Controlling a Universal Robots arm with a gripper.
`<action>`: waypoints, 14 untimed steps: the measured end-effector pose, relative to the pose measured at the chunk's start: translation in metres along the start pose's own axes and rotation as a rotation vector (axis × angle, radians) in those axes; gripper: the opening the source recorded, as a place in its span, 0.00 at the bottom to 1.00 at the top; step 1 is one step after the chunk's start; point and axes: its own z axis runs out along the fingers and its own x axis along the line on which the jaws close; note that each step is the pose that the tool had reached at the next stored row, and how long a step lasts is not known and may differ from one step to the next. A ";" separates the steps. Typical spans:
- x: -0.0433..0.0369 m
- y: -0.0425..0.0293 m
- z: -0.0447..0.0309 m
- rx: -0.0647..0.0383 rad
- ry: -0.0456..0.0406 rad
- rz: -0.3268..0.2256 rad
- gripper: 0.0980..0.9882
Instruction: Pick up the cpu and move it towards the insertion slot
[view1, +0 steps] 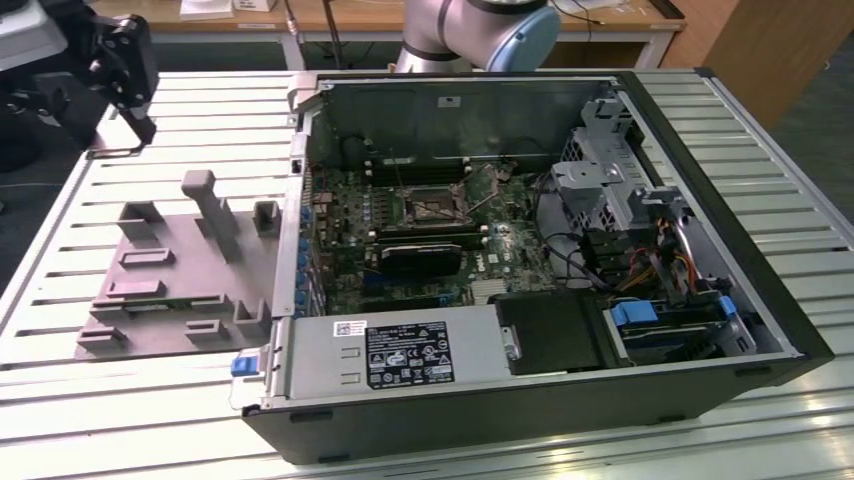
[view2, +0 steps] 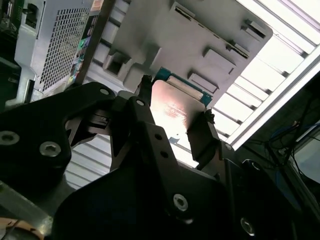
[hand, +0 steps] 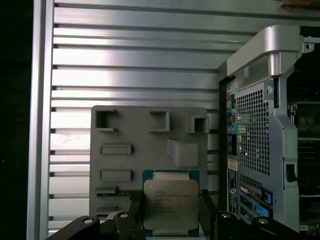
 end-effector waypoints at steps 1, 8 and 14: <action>-0.0034 0.0000 0.0003 0.000 0.0001 0.000 0.49; -0.0279 0.0003 0.0021 0.000 0.0020 0.000 0.49; -0.0517 0.0005 0.0040 0.000 0.0039 0.000 0.49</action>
